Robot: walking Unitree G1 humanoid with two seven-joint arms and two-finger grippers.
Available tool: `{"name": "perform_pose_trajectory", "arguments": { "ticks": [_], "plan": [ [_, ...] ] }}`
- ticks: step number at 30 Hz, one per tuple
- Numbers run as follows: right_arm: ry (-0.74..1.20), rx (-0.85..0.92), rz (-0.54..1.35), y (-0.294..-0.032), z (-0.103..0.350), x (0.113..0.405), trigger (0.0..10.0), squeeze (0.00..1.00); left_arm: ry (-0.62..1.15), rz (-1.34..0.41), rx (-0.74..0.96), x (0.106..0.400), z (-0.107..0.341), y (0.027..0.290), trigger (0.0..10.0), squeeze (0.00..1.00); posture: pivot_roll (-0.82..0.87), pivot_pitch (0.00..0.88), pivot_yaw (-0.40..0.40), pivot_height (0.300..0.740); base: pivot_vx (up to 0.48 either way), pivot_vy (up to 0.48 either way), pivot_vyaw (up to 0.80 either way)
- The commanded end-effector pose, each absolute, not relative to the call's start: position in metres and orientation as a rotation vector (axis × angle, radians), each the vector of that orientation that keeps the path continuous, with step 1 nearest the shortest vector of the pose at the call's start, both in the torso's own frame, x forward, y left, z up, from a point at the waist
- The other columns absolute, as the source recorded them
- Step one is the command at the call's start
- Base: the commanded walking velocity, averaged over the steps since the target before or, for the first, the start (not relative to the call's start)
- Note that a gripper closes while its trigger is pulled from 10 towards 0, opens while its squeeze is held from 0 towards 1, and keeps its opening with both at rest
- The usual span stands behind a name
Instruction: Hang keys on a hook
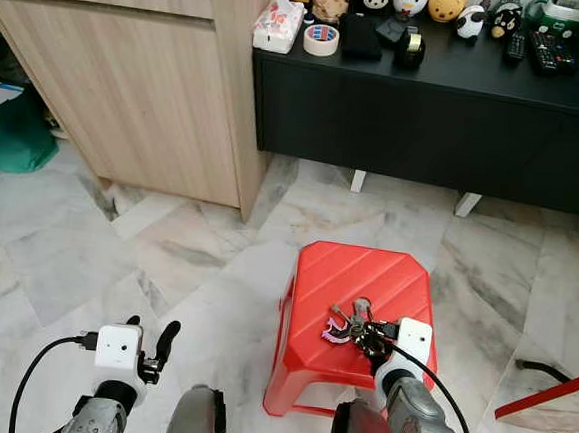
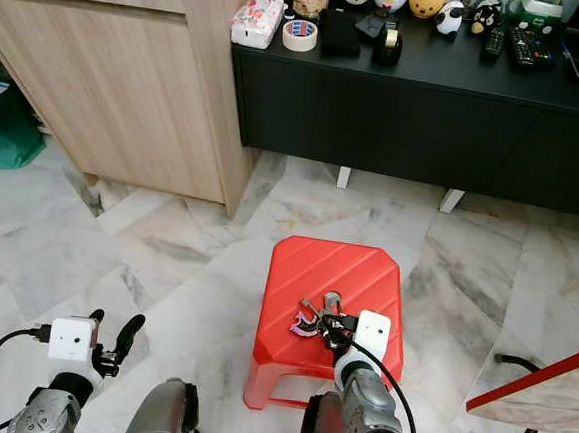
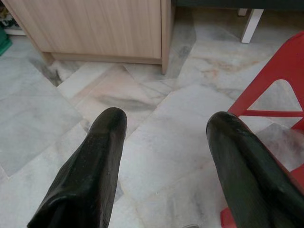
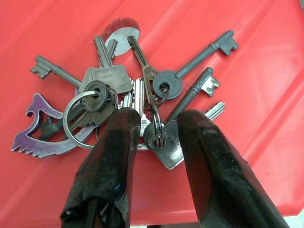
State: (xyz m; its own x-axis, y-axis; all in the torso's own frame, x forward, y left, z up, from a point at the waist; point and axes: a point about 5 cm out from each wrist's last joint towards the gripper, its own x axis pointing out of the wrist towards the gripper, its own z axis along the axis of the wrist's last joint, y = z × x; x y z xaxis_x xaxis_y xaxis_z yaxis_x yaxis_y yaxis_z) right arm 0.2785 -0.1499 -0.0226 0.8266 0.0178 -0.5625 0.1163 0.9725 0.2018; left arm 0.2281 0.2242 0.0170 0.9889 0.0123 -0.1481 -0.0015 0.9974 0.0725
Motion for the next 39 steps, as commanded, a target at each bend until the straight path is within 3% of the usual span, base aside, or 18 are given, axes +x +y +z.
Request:
{"name": "perform_pose_trajectory", "arguments": {
  "ticks": [1,3,4,5,6,7,8,39],
  "plan": [
    [0.656,0.219,-0.056,-0.150,-0.033,0.267,10.0,0.00,0.197,-0.006,0.103,0.220,0.008,0.225,10.0,0.00,0.15,0.181,-0.009,0.637,0.000,0.000,0.00],
    [0.659,0.220,-0.061,-0.150,-0.033,0.267,10.0,0.00,0.198,-0.008,0.105,0.220,0.008,0.225,10.0,0.00,0.15,0.181,-0.009,0.637,0.000,0.000,0.00],
    [0.660,0.223,-0.064,-0.150,-0.034,0.266,8.4,0.00,0.199,-0.010,0.106,0.219,0.007,0.224,10.0,0.00,0.15,0.181,-0.008,0.637,0.000,0.000,0.00],
    [0.660,0.224,-0.064,-0.150,-0.034,0.266,8.4,0.00,0.199,-0.010,0.107,0.219,0.007,0.224,10.0,0.00,0.15,0.181,-0.008,0.637,0.000,0.000,0.00],
    [0.660,0.224,-0.063,-0.150,-0.034,0.266,2.2,0.00,0.199,-0.011,0.107,0.219,0.007,0.225,10.0,0.00,0.15,0.181,-0.008,0.637,0.000,0.000,0.00],
    [0.660,0.223,-0.061,-0.150,-0.034,0.266,2.2,0.00,0.200,-0.010,0.108,0.219,0.007,0.225,10.0,0.00,0.15,0.181,-0.008,0.637,0.000,0.000,0.00],
    [0.661,0.222,-0.060,-0.150,-0.034,0.266,0.0,0.00,0.201,-0.010,0.109,0.219,0.007,0.225,10.0,0.00,0.15,0.181,-0.008,0.637,0.000,0.000,0.00],
    [0.603,0.204,-0.075,-0.152,-0.026,0.274,0.0,0.00,0.311,0.028,0.120,0.203,-0.014,0.235,10.0,0.00,0.15,0.164,-0.016,0.637,0.000,0.000,0.00]
  ]
}}
